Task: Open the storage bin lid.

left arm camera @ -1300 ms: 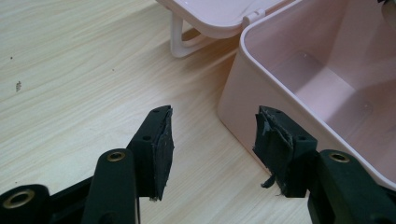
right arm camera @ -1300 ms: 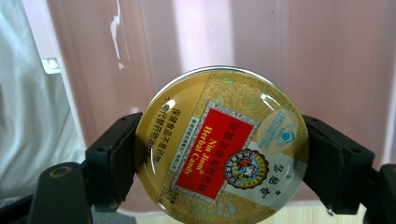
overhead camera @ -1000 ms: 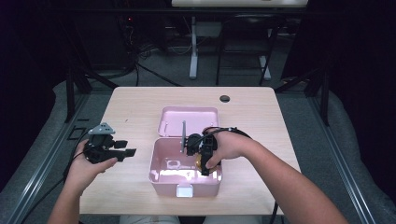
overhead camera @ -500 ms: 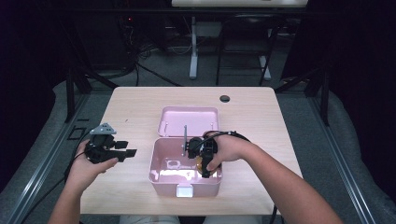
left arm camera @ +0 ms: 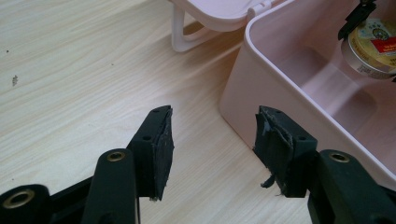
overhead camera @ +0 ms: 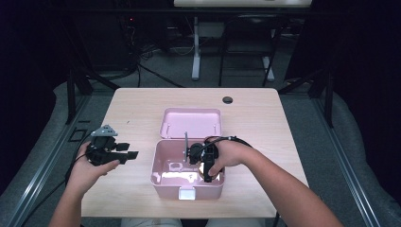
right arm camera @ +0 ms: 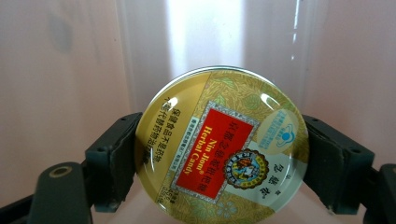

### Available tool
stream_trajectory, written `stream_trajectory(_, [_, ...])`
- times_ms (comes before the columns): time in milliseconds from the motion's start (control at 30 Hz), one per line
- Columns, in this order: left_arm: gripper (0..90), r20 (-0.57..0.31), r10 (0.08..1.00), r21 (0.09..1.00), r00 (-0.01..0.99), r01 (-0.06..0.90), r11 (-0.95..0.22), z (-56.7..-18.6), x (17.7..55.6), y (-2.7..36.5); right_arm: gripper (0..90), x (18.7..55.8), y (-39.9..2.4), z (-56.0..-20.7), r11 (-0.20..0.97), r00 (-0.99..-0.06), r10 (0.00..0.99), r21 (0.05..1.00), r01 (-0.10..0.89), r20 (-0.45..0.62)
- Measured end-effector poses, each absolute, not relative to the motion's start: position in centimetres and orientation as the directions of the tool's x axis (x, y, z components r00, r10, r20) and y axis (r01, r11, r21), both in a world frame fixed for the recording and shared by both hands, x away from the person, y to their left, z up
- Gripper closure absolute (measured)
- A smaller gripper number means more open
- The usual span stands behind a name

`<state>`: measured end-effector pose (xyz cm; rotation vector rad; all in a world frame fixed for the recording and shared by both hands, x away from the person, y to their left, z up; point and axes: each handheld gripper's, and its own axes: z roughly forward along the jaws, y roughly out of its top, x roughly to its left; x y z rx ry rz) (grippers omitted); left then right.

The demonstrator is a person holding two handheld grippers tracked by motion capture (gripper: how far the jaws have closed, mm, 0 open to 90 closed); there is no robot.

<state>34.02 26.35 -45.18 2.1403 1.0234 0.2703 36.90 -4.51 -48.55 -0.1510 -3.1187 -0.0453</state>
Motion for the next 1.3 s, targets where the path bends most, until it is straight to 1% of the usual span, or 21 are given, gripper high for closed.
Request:
stream_trajectory(100, [46.1, -0.117, 0.742, 0.697, 0.66, 0.587, -0.412, -45.2, 34.0, 26.4, 19.8, 36.9, -4.6, -48.9, 0.995, -0.995, 0.095, 0.021, 0.095, 0.016])
stream_trajectory(767, [46.1, -0.112, 0.745, 0.691, 0.658, 0.59, -0.417, -45.2, 34.1, 26.4, 19.8, 36.6, -5.0, -50.4, 0.997, -0.998, 0.056, 0.058, 0.057, 0.022])
stream_trajectory(1000, [46.1, -0.109, 0.747, 0.695, 0.656, 0.588, -0.415, -45.2, 34.1, 26.4, 19.8, 36.8, -4.9, -50.6, 0.996, -0.997, 0.075, 0.051, 0.076, 0.024])
stream_trajectory(1300, [46.1, -0.109, 0.746, 0.696, 0.657, 0.586, -0.415, -45.3, 34.1, 26.5, 19.8, 36.9, -4.8, -51.1, 0.997, -0.997, 0.074, 0.034, 0.075, 0.031])
